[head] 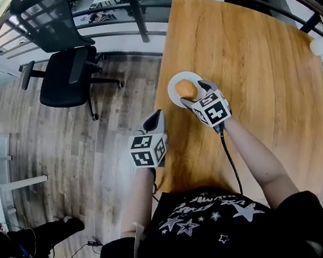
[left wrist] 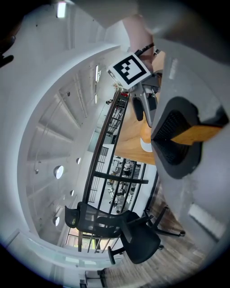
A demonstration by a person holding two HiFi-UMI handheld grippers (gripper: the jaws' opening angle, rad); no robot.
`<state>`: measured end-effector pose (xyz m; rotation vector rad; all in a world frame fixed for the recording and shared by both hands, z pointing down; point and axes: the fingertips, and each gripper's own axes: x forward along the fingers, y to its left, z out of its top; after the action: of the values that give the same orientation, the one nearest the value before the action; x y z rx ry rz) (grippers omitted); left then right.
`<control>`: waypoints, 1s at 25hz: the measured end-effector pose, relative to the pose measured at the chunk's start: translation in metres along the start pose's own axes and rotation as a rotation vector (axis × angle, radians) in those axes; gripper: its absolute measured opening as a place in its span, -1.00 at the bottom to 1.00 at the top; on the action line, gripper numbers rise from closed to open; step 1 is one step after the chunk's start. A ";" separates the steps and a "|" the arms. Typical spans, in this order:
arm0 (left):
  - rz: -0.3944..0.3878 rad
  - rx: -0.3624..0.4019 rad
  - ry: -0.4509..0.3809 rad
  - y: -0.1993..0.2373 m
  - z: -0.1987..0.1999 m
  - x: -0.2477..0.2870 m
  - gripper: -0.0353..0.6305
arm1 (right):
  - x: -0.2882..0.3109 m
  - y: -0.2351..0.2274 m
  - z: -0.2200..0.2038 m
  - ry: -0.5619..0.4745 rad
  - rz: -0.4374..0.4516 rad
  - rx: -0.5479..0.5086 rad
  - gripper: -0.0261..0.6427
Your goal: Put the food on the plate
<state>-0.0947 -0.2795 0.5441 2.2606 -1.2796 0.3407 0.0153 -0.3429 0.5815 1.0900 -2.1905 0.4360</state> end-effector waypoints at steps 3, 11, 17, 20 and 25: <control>0.000 0.016 -0.011 -0.008 0.004 -0.005 -0.89 | -0.013 -0.001 0.001 -0.018 -0.008 0.007 0.20; -0.016 0.053 -0.037 -0.040 0.008 -0.024 -0.89 | -0.054 0.003 -0.002 -0.074 -0.014 0.034 0.19; -0.030 0.078 -0.047 -0.065 0.003 -0.043 -0.89 | -0.083 0.011 -0.017 -0.091 -0.017 0.055 0.11; -0.029 0.084 -0.052 -0.075 -0.001 -0.053 -0.89 | -0.097 0.019 -0.022 -0.104 -0.009 0.062 0.07; -0.025 0.081 -0.062 -0.095 -0.012 -0.065 -0.89 | -0.117 0.029 -0.038 -0.112 0.024 0.085 0.02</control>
<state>-0.0468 -0.1858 0.4955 2.3707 -1.2884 0.3215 0.0598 -0.2362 0.5301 1.1601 -2.3034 0.4930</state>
